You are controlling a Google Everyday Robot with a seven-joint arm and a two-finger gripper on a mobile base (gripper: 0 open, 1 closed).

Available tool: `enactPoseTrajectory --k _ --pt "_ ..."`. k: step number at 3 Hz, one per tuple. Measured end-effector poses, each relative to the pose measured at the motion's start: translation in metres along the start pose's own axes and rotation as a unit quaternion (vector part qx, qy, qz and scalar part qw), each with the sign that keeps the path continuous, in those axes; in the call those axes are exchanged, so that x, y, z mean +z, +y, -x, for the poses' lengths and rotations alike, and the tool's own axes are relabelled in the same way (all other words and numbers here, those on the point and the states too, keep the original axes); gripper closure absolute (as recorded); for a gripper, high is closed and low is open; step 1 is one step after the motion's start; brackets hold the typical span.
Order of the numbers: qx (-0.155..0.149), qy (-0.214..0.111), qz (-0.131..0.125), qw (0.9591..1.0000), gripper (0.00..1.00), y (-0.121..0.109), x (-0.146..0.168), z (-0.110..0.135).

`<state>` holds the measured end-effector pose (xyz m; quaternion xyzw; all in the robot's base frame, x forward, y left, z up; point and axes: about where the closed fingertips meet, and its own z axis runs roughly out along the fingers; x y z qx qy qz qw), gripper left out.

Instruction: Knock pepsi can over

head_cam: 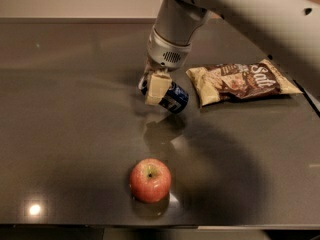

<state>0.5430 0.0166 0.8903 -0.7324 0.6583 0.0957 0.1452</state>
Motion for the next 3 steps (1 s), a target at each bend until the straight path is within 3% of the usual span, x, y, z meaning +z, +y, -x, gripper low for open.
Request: enactPoseTrajectory --k 2,3 --pt "-0.018 0.036 0.030 0.9987 0.12 0.004 0.022 -0.004" --pt "-0.025 0.041 0.037 0.9982 0.00 0.005 0.029 -0.005"
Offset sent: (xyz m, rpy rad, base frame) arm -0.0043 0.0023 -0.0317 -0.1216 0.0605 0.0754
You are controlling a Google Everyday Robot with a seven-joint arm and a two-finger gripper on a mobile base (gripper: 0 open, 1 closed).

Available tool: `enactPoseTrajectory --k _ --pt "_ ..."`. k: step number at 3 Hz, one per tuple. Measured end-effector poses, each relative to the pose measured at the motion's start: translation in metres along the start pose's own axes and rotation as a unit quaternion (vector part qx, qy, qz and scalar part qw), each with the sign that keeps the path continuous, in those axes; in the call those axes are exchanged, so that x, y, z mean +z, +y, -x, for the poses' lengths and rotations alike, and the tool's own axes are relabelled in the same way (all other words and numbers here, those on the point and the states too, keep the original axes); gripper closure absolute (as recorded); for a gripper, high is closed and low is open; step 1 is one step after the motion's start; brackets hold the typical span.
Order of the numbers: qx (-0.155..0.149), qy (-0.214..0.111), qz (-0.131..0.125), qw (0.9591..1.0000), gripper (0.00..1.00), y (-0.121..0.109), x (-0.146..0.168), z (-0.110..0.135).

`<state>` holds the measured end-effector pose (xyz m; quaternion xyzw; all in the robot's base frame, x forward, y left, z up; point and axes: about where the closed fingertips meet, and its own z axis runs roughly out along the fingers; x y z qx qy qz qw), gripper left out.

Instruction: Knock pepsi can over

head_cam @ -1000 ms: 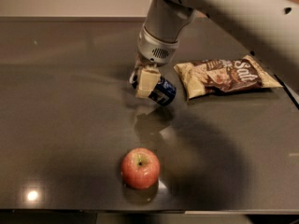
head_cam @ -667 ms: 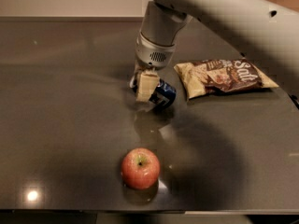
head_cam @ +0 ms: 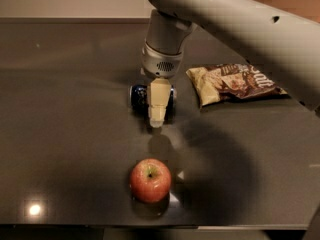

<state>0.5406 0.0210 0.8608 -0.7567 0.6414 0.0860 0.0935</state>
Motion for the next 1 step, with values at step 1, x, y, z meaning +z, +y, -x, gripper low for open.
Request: enactPoseTrajectory --k 1 --pt "0.000 0.000 0.000 1.0000 0.00 0.0000 0.0000 0.0000"
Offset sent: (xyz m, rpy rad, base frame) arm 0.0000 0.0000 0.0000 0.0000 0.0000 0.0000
